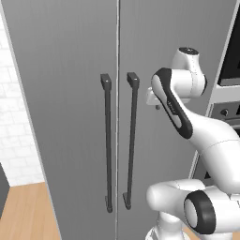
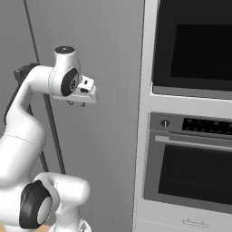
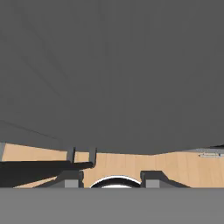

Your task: Grab a lemon wedge from the fridge and one ice cube from the ice bowl, and put them in the glass of lemonade.

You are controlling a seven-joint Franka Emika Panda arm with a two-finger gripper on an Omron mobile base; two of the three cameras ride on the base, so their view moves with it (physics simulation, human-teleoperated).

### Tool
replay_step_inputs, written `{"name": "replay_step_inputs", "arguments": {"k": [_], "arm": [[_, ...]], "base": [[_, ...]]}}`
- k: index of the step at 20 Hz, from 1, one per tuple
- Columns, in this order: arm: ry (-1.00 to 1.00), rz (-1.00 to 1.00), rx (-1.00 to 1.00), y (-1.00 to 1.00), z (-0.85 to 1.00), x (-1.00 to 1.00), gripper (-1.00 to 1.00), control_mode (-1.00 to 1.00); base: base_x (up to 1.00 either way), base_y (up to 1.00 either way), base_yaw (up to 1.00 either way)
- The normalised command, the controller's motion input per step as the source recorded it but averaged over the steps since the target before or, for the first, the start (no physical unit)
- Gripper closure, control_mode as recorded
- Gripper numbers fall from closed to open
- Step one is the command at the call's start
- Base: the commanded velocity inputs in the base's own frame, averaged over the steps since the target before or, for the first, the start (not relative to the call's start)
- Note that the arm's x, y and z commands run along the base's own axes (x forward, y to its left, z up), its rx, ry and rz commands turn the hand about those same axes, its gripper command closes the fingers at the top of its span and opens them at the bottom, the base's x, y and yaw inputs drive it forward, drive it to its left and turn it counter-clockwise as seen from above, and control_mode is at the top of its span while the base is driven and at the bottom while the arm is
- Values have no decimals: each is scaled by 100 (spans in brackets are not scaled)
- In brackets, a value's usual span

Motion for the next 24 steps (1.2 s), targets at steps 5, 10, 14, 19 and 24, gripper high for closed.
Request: {"name": "replay_step_inputs", "arguments": {"k": [5, 10, 14, 19, 24], "arm": [[0, 0, 0, 0, -1, -33, -100, -100], [0, 0, 0, 0, -2, -70, -100, -100], [0, 0, 0, 0, -14, -46, -100, -100], [0, -1, -1, 27, -15, -28, -100, -100], [3, 0, 0, 4, -2, 0, -100, -100]], "base": [[0, 0, 0], [0, 0, 0], [0, 0, 0], [0, 0, 0], [0, 0, 0]]}}
